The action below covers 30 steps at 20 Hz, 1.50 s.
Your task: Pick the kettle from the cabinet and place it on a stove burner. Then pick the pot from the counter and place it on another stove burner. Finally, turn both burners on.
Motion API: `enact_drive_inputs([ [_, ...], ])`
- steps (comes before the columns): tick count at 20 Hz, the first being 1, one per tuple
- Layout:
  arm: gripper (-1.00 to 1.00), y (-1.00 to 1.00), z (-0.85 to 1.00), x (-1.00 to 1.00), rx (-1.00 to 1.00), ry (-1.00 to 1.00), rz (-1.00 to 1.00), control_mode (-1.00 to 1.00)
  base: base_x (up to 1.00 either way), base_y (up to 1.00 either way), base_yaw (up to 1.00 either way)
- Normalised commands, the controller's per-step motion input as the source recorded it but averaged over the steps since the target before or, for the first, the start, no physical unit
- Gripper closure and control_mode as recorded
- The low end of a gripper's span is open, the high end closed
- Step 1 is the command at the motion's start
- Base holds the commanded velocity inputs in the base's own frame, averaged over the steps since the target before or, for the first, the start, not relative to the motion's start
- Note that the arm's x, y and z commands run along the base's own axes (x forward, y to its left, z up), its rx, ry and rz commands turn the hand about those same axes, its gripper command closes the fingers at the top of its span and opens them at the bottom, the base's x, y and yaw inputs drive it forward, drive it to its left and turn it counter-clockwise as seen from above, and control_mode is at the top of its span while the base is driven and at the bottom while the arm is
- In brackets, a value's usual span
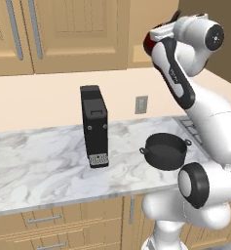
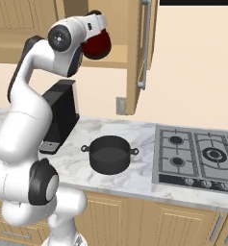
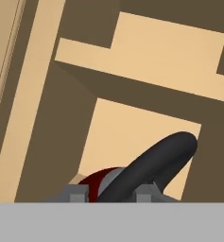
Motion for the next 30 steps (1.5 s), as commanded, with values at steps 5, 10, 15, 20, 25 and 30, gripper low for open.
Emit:
enact_drive_inputs([
  [5,1.00,0.00,0.22,-0.42,-0.01,0.00,-0.05,-1.00,0.00,0.00,0.00],
  [10,1.00,0.00,0.01,-0.59,0.00,0.00,-0.05,-1.00,0.00,0.00,0.00],
  [15,1.00,0.00,0.00,-0.72,0.00,0.00,-0.05,-1.00,0.00,0.00,0.00],
  [20,1.00,0.00,-0.01,-0.70,0.00,0.00,-0.04,-1.00,0.00,0.00,0.00],
  [25,1.00,0.00,-0.10,-0.60,0.00,0.01,-0.02,-1.00,0.00,0.00,0.00],
  [30,1.00,0.00,-0.20,-0.58,0.00,0.03,-0.01,-1.00,0.00,0.00,0.00],
])
